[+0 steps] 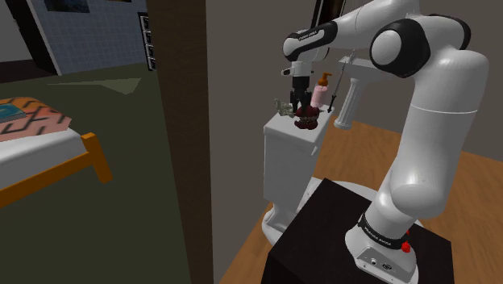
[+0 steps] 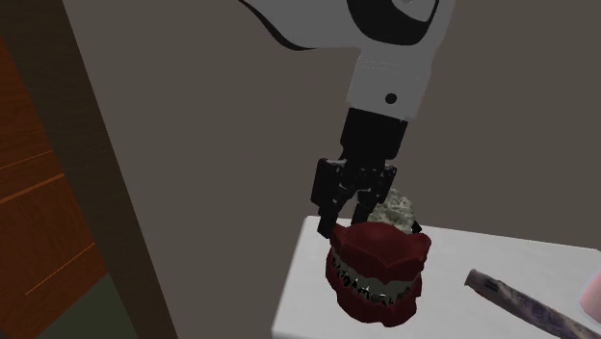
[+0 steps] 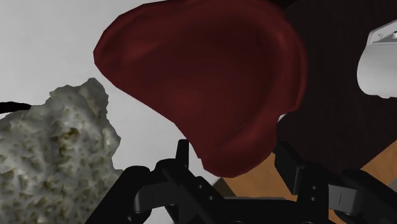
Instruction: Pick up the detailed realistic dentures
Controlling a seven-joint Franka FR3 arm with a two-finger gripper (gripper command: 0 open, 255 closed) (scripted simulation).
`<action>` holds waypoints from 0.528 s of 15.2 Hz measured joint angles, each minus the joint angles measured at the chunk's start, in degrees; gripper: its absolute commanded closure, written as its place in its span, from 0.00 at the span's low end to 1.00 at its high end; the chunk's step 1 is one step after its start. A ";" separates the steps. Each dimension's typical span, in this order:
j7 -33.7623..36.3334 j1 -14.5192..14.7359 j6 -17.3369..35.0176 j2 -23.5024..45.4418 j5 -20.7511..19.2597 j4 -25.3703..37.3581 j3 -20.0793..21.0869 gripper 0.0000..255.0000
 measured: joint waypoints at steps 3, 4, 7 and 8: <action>0.02 -0.01 -0.03 0.07 0.04 0.06 0.01 1.00; 0.07 -0.02 -0.35 0.06 -0.01 0.34 -0.01 1.00; 0.38 0.07 -2.23 -0.55 -0.37 1.73 -0.09 1.00; 0.34 -0.01 -2.86 -0.47 -0.35 2.42 -0.12 1.00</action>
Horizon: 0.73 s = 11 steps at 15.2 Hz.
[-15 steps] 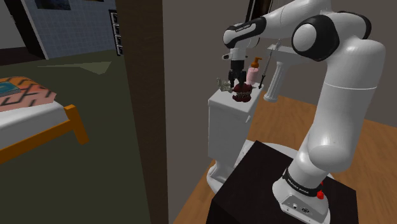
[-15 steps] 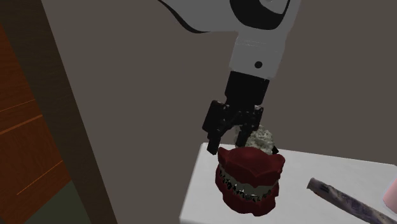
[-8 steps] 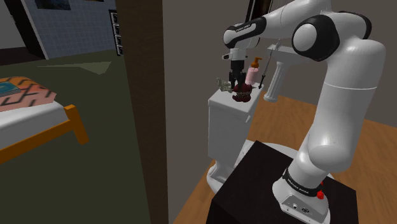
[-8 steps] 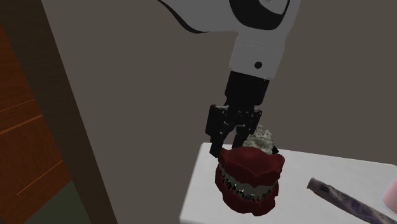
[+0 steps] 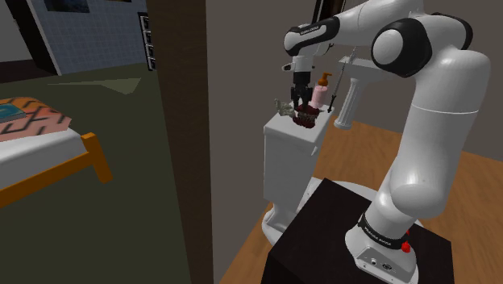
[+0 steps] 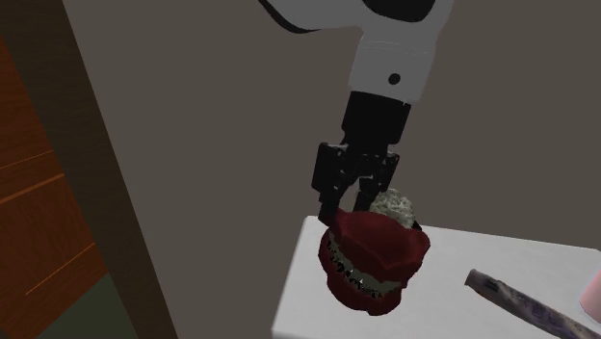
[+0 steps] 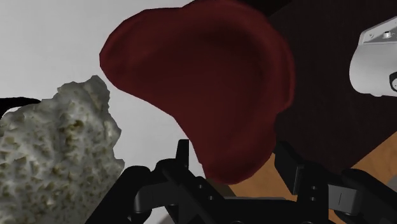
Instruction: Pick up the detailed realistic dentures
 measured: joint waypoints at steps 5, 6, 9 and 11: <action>0.25 -0.03 -3.61 -0.67 -0.40 3.06 -0.14 1.00; 0.29 -0.04 -4.29 -0.74 -0.44 3.68 -0.16 1.00; 0.51 -0.01 -6.34 -1.09 -0.62 5.44 -0.19 1.00; 0.43 -0.16 -7.75 -0.89 -0.54 7.03 -0.25 1.00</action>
